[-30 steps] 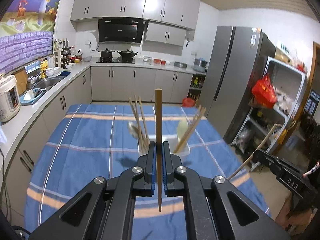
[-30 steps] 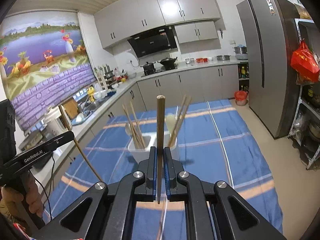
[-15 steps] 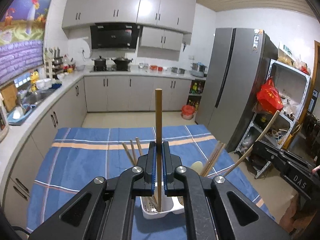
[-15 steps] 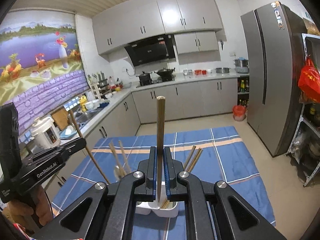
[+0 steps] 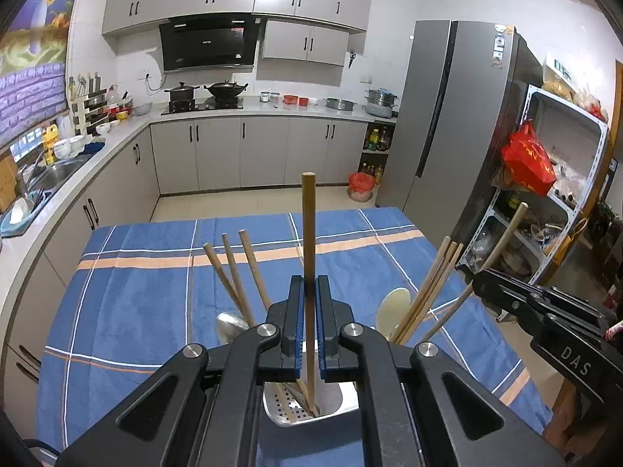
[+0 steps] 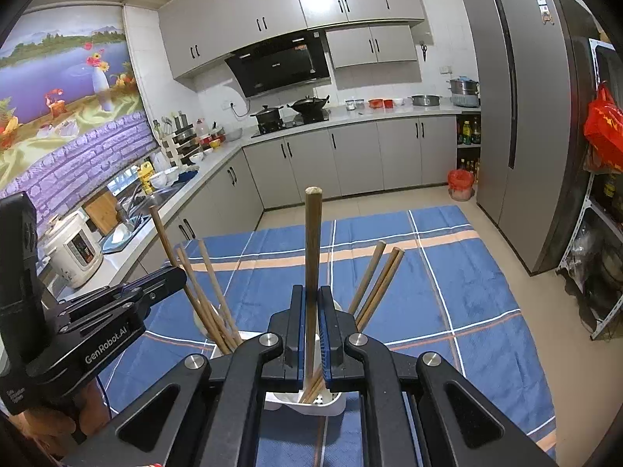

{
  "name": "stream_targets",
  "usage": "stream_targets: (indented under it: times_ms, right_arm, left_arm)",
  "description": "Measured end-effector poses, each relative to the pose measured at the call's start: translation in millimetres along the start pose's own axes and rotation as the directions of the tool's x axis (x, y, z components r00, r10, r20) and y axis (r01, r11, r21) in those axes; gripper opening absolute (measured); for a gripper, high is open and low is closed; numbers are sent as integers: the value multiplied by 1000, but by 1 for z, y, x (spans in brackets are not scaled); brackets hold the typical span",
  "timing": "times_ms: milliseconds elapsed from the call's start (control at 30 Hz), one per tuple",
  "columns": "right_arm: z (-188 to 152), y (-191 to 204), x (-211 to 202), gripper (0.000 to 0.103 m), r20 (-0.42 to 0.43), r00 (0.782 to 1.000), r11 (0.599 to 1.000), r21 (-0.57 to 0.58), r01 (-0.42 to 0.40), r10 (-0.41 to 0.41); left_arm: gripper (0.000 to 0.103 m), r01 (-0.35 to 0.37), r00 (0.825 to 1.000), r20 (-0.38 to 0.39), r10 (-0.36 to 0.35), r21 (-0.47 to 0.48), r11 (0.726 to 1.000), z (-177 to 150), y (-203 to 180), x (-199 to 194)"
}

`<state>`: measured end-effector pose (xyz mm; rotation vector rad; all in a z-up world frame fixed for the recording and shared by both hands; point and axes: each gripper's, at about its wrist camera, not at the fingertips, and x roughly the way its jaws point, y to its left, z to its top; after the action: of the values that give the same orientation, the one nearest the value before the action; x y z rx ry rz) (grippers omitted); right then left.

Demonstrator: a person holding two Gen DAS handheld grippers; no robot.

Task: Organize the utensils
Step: 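Lower the chopstick into the caddy and open the left gripper while the right does likewise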

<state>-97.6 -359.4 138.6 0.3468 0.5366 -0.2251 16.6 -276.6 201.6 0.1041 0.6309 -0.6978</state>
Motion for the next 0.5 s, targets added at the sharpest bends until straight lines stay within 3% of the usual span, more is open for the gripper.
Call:
stream_targets:
  times_ms: [500]
  right_arm:
    - [-4, -2, 6, 7, -13, 1000, 1000, 5, 4, -4]
  left_arm:
    - [5, -14, 1000, -2, 14, 54, 998, -6, -8, 2]
